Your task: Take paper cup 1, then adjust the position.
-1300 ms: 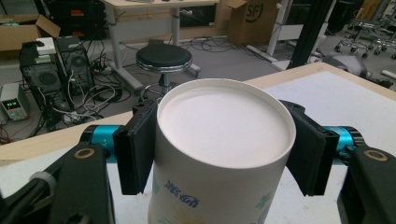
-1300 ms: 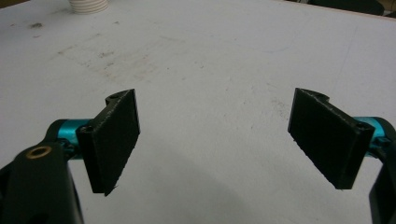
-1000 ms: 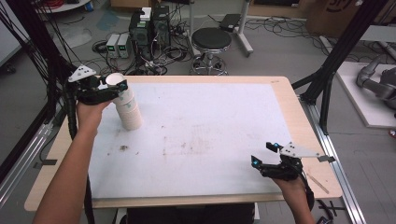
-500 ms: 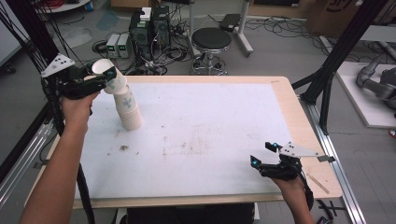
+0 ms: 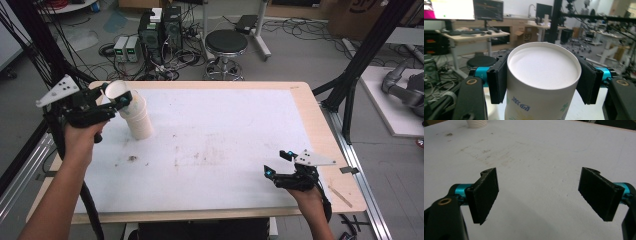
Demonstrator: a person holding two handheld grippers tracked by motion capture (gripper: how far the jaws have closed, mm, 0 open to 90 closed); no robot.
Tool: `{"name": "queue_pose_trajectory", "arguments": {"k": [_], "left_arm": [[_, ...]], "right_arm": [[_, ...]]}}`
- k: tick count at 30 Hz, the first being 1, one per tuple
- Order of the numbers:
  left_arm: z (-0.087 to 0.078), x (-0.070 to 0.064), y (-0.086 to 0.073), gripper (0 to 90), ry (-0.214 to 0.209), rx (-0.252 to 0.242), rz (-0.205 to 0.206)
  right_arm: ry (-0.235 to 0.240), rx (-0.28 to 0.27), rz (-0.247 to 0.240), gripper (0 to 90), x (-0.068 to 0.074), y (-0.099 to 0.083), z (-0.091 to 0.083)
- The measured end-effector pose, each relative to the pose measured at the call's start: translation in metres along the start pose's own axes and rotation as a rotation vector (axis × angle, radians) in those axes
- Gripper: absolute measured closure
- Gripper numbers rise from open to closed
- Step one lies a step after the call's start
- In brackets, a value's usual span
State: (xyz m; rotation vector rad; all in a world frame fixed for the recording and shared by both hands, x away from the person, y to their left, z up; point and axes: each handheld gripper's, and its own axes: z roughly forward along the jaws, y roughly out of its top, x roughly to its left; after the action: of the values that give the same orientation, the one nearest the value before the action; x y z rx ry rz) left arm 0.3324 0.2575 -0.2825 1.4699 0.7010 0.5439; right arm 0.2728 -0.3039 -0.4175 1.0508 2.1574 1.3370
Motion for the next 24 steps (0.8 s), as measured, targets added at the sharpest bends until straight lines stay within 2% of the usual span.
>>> {"name": "queue_pose_trajectory", "arguments": {"k": [5,12,16,24], "left_arm": [[0.009,-0.015,-0.018,35.2,-0.047,0.046,0.024],[0.019,-0.031,-0.034,35.2,-0.115,0.052,0.007],[0.025,-0.040,-0.041,35.2,-0.148,0.078,0.019],[0.037,-0.059,-0.060,35.2,-0.226,0.103,0.008]], "right_arm": [[0.019,0.008,0.000,17.1,0.001,0.001,0.002],[0.055,0.007,0.008,17.0,0.003,0.003,0.002],[0.083,-0.012,-0.009,17.0,0.005,0.007,0.002],[0.132,-0.013,-0.035,17.0,0.010,0.014,0.005]]}}
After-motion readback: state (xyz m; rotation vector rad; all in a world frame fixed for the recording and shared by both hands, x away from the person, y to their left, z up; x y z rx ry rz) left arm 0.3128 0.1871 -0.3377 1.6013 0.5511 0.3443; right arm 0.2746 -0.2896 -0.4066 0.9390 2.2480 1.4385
